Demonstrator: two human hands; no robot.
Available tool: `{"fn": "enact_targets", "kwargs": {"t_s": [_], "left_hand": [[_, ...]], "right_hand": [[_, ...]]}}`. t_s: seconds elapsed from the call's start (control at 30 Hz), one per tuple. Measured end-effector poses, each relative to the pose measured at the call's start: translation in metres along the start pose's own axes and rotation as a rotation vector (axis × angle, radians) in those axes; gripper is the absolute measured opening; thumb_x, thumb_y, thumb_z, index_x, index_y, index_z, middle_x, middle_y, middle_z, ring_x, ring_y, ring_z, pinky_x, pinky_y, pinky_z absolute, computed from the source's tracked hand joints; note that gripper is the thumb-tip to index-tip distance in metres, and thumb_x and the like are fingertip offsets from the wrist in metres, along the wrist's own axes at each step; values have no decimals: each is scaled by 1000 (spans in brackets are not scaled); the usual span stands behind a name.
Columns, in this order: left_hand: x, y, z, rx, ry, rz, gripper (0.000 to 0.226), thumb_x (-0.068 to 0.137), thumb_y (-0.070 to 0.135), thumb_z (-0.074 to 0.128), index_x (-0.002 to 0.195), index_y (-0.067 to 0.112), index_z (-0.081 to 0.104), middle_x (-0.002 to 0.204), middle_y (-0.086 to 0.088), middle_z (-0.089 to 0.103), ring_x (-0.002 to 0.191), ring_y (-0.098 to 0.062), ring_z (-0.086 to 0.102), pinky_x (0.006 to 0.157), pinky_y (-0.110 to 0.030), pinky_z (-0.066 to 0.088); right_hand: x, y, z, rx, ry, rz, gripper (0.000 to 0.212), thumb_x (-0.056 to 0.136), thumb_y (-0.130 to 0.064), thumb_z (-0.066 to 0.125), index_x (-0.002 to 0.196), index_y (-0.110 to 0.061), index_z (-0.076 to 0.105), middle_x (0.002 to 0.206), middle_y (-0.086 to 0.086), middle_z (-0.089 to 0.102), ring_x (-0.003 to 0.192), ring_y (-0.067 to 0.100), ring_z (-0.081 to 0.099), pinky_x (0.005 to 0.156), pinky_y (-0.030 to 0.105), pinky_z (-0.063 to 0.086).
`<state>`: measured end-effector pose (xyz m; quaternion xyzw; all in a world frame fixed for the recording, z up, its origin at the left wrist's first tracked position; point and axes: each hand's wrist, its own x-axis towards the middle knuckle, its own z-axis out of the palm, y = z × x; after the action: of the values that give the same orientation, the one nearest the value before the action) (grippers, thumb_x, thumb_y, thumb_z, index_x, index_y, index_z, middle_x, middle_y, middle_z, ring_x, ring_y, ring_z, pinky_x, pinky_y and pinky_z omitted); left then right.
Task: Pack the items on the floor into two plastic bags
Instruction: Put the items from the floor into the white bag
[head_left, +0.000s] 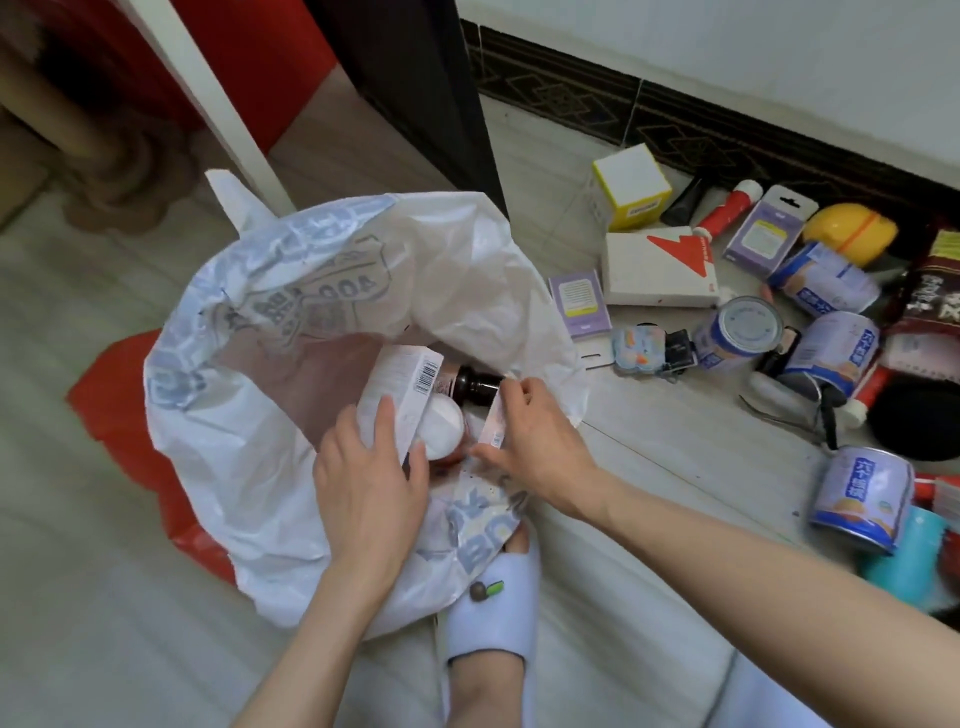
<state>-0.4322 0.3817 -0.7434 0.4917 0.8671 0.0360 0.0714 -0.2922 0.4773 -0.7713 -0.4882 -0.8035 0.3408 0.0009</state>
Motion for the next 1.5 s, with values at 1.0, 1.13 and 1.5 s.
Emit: {"fn": "enact_targets", "kwargs": {"t_s": [1.0,1.13,1.5], "left_hand": [[81,210,93,-106,-326,789,76,71,5,62,138,10,26,134,-23,38,123,-39,38,99,-41,35],[93,218,113,-114,-330,737,64,68,5,63,126,10,36,114,-19,50,102,-37,49,81,-40,41],[76,215,97,-189,-498,571,53,79,18,62,126,12,40,114,-13,40,95,-34,52,82,-42,46]], "right_hand": [[8,195,-130,-156,200,171,79,78,-26,67,142,-6,26,146,16,30,141,34,15,114,49,22],[6,208,-122,-163,231,141,74,81,-22,63,142,-5,25,138,19,36,142,38,8,108,49,30],[-10,200,-121,-127,328,193,75,75,-22,70,137,-3,32,125,24,41,118,42,41,91,47,44]]}}
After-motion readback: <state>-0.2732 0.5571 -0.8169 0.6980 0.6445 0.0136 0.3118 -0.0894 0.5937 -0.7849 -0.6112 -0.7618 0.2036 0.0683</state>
